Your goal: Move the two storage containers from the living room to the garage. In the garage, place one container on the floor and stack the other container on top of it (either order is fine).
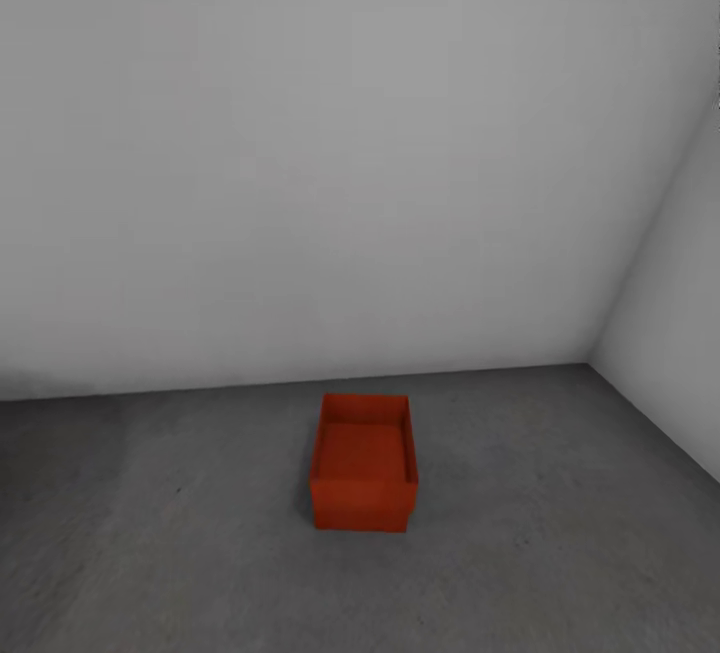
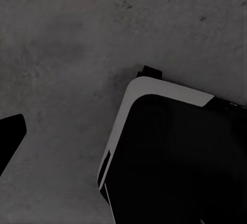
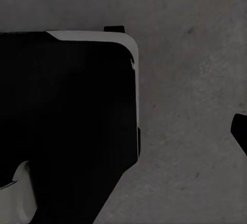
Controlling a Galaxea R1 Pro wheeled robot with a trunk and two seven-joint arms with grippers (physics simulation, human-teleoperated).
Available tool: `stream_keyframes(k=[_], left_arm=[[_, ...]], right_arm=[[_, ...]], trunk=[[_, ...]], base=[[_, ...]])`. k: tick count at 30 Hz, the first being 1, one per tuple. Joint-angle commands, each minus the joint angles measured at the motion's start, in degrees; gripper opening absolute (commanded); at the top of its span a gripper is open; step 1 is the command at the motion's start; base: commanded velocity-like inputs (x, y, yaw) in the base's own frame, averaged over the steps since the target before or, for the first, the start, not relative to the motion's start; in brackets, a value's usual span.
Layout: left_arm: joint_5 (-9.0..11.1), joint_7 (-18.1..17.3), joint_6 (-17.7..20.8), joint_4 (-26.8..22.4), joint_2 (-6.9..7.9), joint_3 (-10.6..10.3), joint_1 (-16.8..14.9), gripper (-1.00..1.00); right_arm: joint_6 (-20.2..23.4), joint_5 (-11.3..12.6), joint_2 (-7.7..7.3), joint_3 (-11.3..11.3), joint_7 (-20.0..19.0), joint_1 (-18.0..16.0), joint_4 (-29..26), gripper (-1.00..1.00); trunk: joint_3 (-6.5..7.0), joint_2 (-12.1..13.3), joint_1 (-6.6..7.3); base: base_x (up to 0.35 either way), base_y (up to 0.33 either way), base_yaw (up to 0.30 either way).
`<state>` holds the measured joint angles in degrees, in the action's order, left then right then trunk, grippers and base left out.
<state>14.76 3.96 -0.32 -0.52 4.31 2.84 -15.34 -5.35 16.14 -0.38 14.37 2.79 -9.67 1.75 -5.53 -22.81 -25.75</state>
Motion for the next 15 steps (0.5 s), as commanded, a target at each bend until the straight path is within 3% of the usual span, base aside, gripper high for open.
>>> stream_keyframes(k=[1,15], left_arm=[[0.1,0.08,-0.03,0.0,-0.01,0.25,-0.04,1.0],[0.09,0.08,-0.03,0.0,-0.01,0.26,-0.04,1.0]], right_arm=[[-0.28,0.52,0.03,0.48,0.02,-0.09,0.18,1.0],[-0.42,0.5,0.03,0.48,-0.06,-0.09,0.18,1.0]], trunk=[[-0.03,-0.11,-0.03],[1.22,-0.11,-0.03]], base=[[0.0,0.0,0.0],[0.0,0.0,0.0]])
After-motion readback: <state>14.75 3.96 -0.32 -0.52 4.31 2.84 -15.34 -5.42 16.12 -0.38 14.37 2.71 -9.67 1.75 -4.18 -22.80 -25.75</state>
